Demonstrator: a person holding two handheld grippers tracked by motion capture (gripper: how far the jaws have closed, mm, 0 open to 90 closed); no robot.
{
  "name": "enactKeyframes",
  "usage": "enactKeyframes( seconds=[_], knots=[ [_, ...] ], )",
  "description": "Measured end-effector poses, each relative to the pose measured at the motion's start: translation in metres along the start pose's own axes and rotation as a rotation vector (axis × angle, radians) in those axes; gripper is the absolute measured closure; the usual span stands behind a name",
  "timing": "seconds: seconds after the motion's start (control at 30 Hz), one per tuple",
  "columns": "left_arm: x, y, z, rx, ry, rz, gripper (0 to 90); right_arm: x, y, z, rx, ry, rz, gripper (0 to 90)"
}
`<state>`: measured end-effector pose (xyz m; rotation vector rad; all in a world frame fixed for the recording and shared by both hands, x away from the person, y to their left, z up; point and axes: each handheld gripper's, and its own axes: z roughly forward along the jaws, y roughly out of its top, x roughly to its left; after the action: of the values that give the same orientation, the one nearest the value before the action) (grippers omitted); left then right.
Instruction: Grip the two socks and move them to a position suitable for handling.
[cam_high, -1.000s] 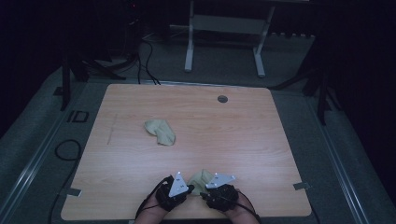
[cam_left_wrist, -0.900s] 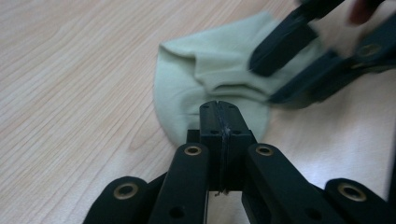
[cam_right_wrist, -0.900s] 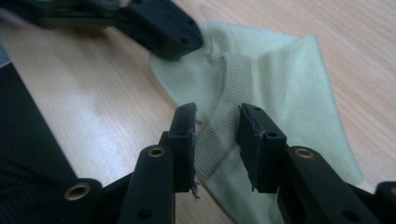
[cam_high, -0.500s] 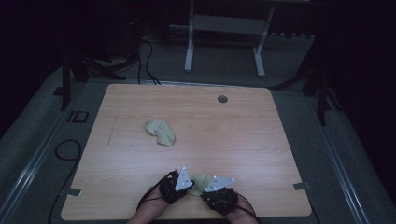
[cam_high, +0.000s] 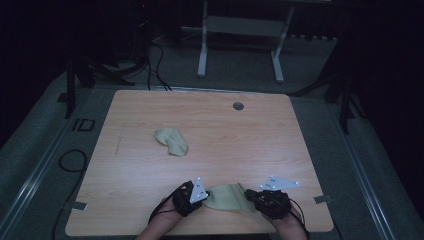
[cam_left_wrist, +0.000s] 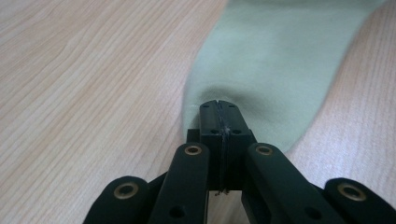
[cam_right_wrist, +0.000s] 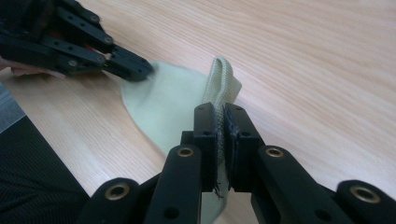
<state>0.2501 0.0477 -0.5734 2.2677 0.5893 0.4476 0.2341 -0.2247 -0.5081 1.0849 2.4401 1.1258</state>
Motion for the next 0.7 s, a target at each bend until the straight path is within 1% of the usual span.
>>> enactKeyframes(
  seconds=[0.07,0.13,0.2,0.27,0.37,0.43,0.5,0.6,0.63,0.67,0.7],
  knots=[
    [0.000,0.000,0.000,0.000,-0.004,-0.005,89.2,-0.009,-0.006,-0.003,0.006,0.005,0.030,84.1],
    [-0.001,0.001,0.001,0.001,0.003,0.005,89.2,-0.016,-0.013,-0.003,0.019,0.001,0.053,84.1],
    [-0.003,0.002,0.001,0.000,-0.003,0.005,89.2,-0.023,-0.021,-0.003,0.038,-0.012,0.075,84.0],
    [-0.005,0.004,0.003,-0.001,-0.010,0.012,89.2,-0.028,-0.026,-0.002,0.046,-0.020,0.089,83.8],
    [-0.009,0.006,0.005,-0.005,-0.025,0.013,89.1,-0.034,-0.032,-0.001,0.058,-0.048,0.103,82.9],
    [-0.011,0.007,0.006,-0.006,-0.039,0.005,89.1,-0.037,-0.035,0.000,0.063,-0.062,0.114,82.3],
    [-0.013,0.009,0.006,-0.004,-0.041,0.017,89.1,-0.041,-0.037,0.001,0.068,-0.075,0.119,81.2],
    [-0.014,0.009,0.007,-0.004,-0.043,0.009,89.0,-0.046,-0.038,0.002,0.074,-0.089,0.126,79.4],
    [-0.014,0.009,0.007,-0.004,-0.046,0.005,89.0,-0.052,-0.040,0.003,0.078,-0.119,0.136,75.8],
    [-0.013,0.009,0.007,-0.007,-0.048,-0.002,88.9,-0.055,-0.041,0.003,0.080,-0.116,0.147,73.6],
    [-0.013,0.008,0.007,-0.010,-0.051,-0.007,88.9,-0.057,-0.041,0.003,0.079,-0.118,0.150,73.7]
  ],
)
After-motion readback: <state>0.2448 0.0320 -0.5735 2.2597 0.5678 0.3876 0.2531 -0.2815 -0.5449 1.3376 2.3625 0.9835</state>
